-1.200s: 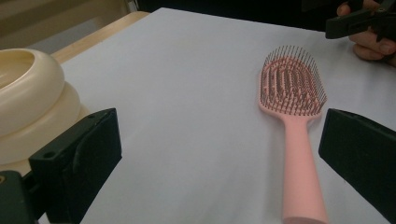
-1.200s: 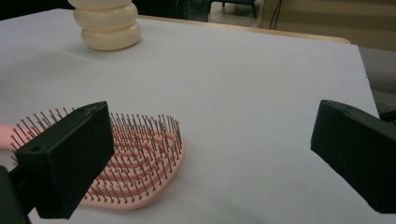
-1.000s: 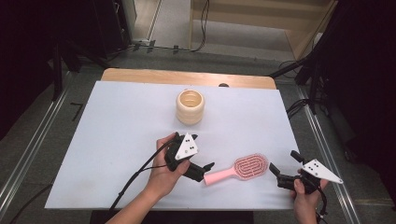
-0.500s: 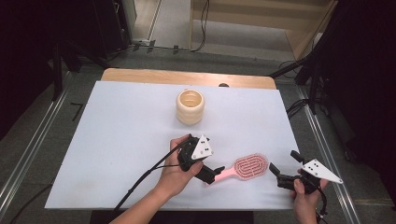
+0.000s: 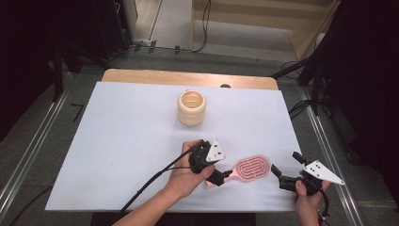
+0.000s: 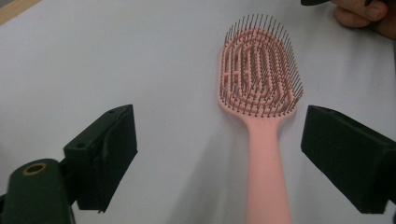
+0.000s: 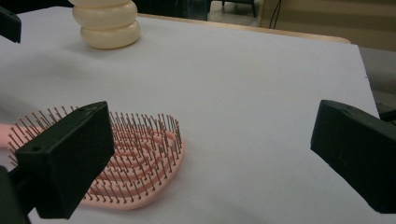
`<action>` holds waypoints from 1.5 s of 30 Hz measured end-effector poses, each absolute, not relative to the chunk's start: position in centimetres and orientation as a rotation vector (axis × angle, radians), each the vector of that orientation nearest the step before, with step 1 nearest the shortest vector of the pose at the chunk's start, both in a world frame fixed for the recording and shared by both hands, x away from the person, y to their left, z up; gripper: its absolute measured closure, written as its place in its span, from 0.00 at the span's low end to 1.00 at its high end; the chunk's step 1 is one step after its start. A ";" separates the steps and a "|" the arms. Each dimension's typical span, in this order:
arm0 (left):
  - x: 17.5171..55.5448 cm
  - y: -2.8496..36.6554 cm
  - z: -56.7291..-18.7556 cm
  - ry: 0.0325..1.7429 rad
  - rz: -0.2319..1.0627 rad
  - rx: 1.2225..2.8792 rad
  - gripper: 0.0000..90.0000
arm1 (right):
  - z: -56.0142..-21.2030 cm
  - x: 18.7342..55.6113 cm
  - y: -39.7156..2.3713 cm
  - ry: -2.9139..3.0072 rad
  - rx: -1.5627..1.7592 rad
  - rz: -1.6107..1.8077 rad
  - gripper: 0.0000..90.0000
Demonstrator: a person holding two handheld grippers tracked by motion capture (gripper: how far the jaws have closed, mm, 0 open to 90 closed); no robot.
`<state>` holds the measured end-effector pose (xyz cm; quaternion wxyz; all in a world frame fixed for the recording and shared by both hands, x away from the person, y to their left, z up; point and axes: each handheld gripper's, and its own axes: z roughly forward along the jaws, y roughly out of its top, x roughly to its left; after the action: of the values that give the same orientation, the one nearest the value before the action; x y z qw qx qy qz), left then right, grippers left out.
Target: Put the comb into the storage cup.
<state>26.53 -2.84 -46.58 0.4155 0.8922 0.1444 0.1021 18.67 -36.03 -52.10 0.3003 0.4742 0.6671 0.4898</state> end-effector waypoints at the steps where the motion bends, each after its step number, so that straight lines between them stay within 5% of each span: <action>1: 26.6 -3.0 -46.6 0.366 0.244 2.257 0.15 | -52.1 18.7 -36.0 1.771 1.258 1.300 0.00; 14: 26.5 -4.8 -47.1 0.378 0.160 2.355 0.20 | -52.1 18.7 -36.0 1.769 1.261 1.299 0.00; 21: 26.6 -5.4 -47.5 0.404 0.142 2.390 0.48 | -52.1 18.7 -36.0 1.767 1.260 1.300 0.00; 45: 26.9 -7.6 -49.3 0.424 -0.014 2.549 0.65 | -52.1 18.7 -36.0 1.769 1.251 1.296 0.00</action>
<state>26.86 -7.55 -49.27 0.2751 0.9484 0.1576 -0.0052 18.73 -35.96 -52.11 0.3036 0.4721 0.6675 0.4893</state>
